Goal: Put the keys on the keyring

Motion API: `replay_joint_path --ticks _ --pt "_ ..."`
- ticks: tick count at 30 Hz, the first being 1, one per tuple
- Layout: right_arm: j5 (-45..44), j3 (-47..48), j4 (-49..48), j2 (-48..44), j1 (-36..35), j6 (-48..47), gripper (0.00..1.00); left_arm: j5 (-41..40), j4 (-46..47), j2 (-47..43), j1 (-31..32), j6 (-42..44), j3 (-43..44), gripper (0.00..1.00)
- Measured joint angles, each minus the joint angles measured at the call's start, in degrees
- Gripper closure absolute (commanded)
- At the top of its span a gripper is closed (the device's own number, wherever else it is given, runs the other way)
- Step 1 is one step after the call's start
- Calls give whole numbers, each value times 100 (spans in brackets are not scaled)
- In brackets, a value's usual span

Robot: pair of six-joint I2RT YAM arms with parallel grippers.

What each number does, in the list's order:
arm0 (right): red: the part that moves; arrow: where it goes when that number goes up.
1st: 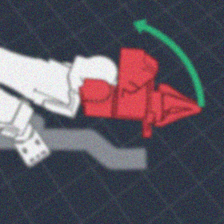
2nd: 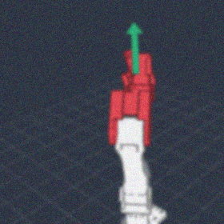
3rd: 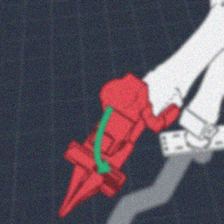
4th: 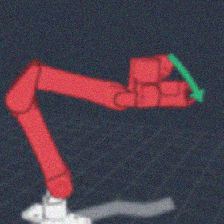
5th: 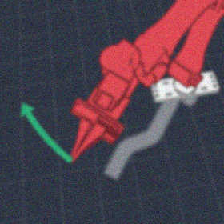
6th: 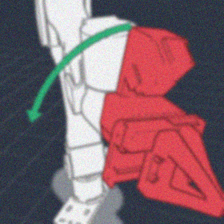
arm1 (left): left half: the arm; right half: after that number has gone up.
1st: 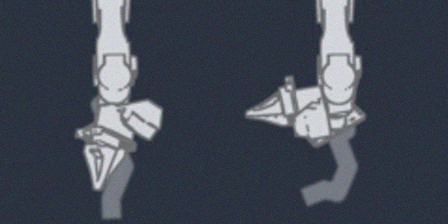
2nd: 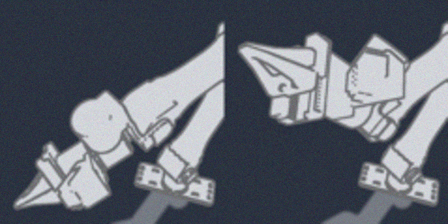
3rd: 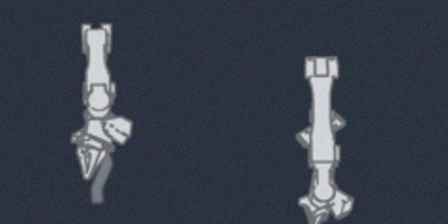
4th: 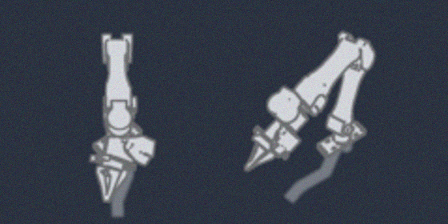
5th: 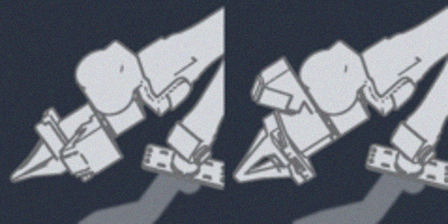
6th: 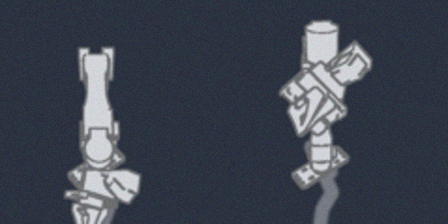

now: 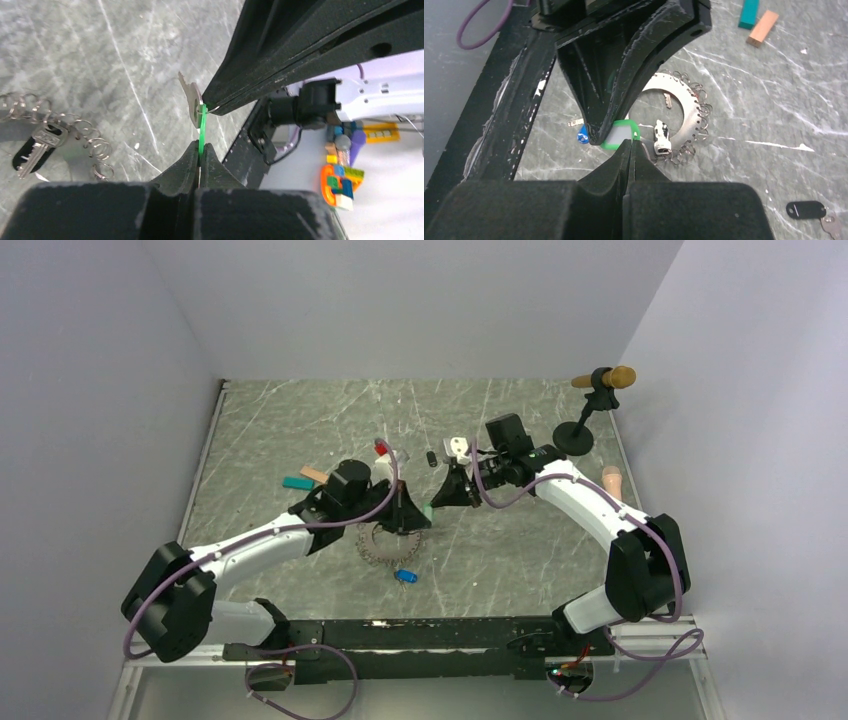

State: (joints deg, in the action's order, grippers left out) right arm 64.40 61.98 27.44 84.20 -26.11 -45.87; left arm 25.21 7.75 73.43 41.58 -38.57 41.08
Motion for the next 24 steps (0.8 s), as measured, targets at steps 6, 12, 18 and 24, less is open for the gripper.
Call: replay_joint_path --ticks 6,12,18,24 --pt "350 7 549 -2 -2 -734 100 1405 92 164 -315 205 -17 100" --pt "358 7 719 -13 -9 -907 100 2247 2 439 -531 188 160 100" --pt "529 9 979 -83 -46 -1399 100 3139 -26 525 -887 59 181 93" --pt "678 11 1939 -79 -17 -2411 100 3453 -551 688 -1003 385 341 69"
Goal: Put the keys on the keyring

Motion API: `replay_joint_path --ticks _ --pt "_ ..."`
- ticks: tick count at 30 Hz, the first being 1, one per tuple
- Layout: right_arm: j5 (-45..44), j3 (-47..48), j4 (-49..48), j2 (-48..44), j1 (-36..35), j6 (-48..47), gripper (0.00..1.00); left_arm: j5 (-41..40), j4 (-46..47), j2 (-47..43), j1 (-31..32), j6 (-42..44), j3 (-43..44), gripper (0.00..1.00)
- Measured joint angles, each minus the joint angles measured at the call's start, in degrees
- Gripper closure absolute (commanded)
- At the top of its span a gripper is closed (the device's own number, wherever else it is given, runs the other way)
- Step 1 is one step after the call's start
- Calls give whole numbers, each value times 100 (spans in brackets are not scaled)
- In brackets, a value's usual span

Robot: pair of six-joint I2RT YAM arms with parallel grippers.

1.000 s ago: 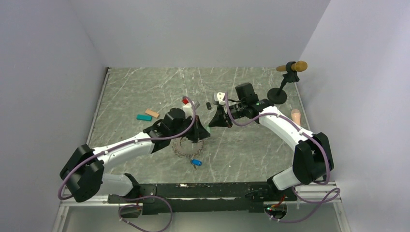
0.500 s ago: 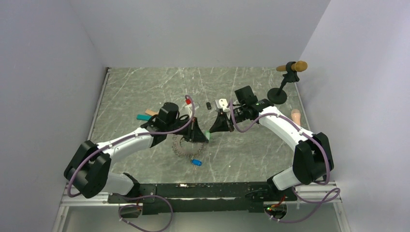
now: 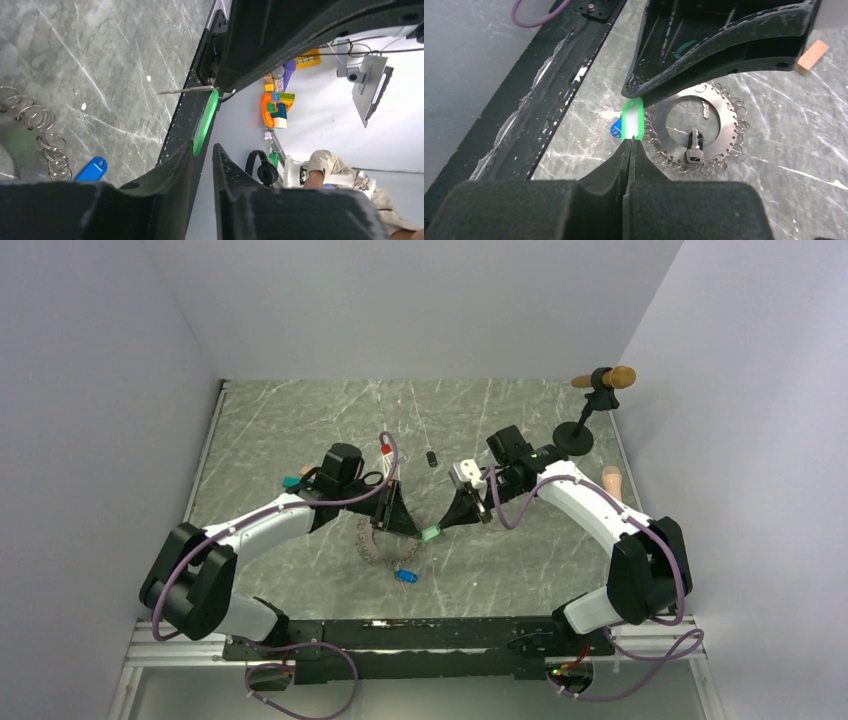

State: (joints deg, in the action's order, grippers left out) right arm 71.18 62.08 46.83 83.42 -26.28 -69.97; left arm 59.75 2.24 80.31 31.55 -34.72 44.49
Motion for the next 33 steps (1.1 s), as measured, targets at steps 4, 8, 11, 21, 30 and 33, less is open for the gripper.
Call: replay_joint_path --ticks 4,8,11,21,30,33 --pt "74 0 330 15 2 -216 100 -177 -398 9 -46 234 79 59" --pt "98 0 321 22 2 -140 100 -468 -560 -131 -48 398 70 54" --pt "129 0 205 26 2 68 100 -741 -474 -584 -46 555 -33 54" --pt "678 0 -70 181 13 511 100 -1880 1773 -2754 1097 2271 -1670 51" --pt "1014 0 -262 210 24 802 100 -2876 2321 -2114 1550 3115 -1729 57" --pt "1016 0 -348 210 24 876 100 -3126 2400 -1958 1635 3213 -1665 61"
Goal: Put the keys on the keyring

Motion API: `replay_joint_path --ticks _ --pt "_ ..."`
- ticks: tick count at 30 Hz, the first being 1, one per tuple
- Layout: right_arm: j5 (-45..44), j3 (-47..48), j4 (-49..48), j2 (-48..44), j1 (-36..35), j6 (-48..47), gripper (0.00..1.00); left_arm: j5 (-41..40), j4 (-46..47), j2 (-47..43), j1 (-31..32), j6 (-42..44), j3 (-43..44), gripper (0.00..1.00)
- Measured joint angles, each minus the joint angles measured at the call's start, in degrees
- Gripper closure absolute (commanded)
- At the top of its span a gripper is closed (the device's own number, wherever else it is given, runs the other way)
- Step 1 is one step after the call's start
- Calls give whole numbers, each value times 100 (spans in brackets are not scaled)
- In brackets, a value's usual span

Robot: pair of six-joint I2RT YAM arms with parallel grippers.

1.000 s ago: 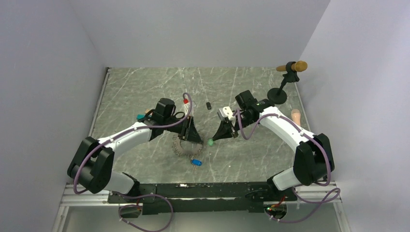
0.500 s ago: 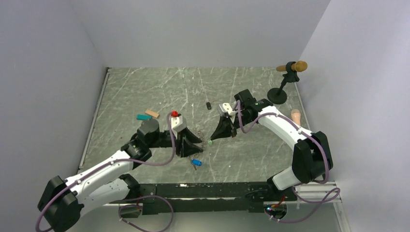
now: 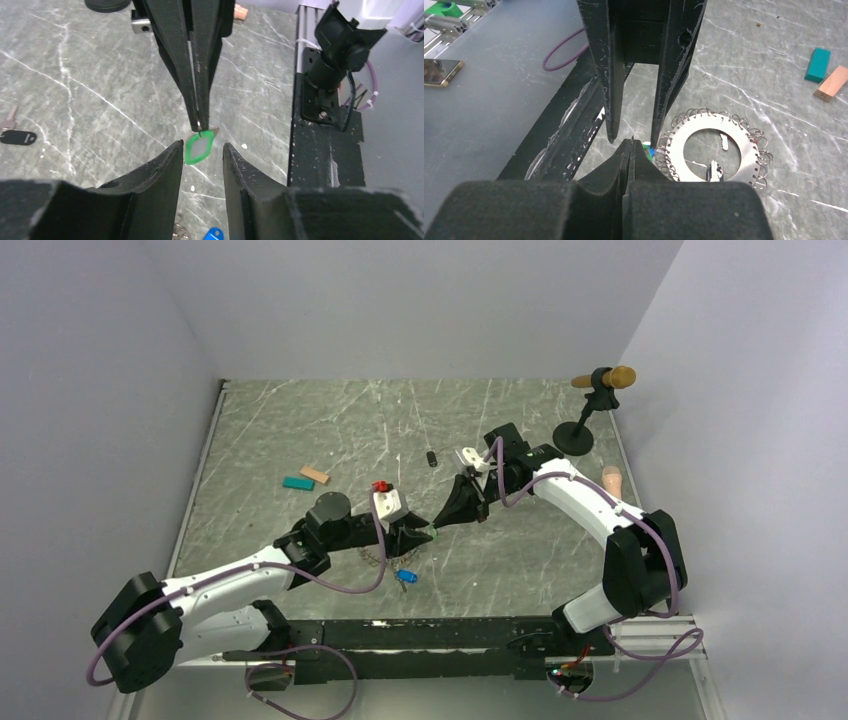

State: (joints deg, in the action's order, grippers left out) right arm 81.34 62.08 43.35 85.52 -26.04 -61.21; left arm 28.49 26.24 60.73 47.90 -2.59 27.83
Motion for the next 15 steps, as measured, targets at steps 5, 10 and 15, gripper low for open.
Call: replay_joint_path --ticks 5,10,15 --pt "-4 0 -57 0 0 70 100 -238 136 68 33 28 48 70" --pt "-9 0 -61 0 0 81 100 -295 179 74 57 24 57 75" --pt "-28 0 -63 0 0 81 100 -321 164 164 68 15 136 88"
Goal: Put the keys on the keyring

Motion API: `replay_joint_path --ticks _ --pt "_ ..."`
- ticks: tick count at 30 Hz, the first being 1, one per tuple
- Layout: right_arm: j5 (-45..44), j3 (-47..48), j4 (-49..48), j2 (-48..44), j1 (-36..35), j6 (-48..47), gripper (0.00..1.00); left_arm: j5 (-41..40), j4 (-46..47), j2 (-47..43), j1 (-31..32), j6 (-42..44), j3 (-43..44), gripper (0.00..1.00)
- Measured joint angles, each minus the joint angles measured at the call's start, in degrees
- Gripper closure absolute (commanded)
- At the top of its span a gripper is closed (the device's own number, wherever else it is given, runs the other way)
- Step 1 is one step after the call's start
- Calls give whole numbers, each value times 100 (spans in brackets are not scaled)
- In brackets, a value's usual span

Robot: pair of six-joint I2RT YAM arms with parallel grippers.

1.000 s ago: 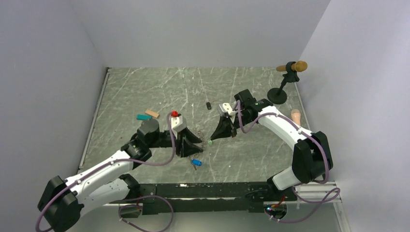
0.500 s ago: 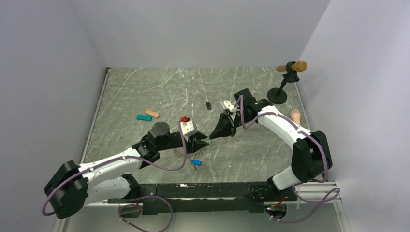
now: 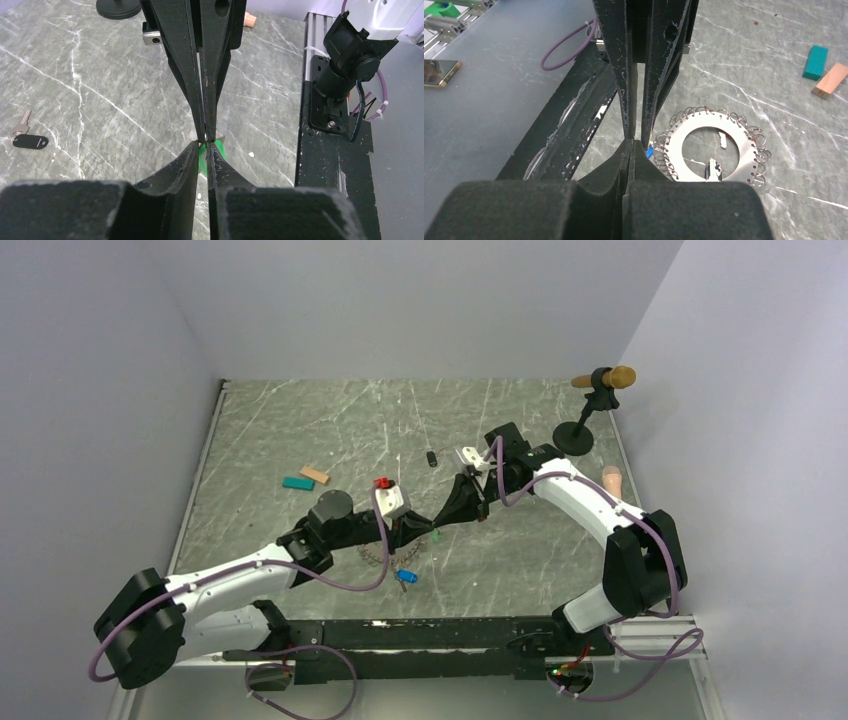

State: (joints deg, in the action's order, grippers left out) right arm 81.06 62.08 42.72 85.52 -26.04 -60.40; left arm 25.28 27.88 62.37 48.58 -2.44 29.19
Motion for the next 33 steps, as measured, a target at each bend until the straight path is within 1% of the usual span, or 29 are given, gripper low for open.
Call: replay_joint_path --ticks 2,5,12,16,20,24,28,30,33 --pt "-2 0 -9 0 4 0 100 -15 -13 20 7 -15 20 100" --pt "-20 0 -33 0 11 17 100 -59 -105 33 11 -13 70 100" --pt "-105 0 -107 0 17 127 95 -140 -553 42 15 -13 280 100" --pt "-186 0 -205 0 13 247 92 -205 -1137 52 17 -11 562 100" --pt "-378 -2 -363 -2 13 466 89 -267 -1910 238 15 -11 1045 100" --pt "-533 -13 -470 -2 13 612 89 -321 -2457 393 15 13 1390 100" --pt "-706 -33 -577 -2 9 710 93 -361 -2839 426 15 35 1567 100" --pt "-723 -35 -597 -2 0 748 91 -380 -2973 428 15 52 1631 100" --pt "-761 -35 -608 -2 -26 752 90 -382 -3110 450 15 79 1703 100"
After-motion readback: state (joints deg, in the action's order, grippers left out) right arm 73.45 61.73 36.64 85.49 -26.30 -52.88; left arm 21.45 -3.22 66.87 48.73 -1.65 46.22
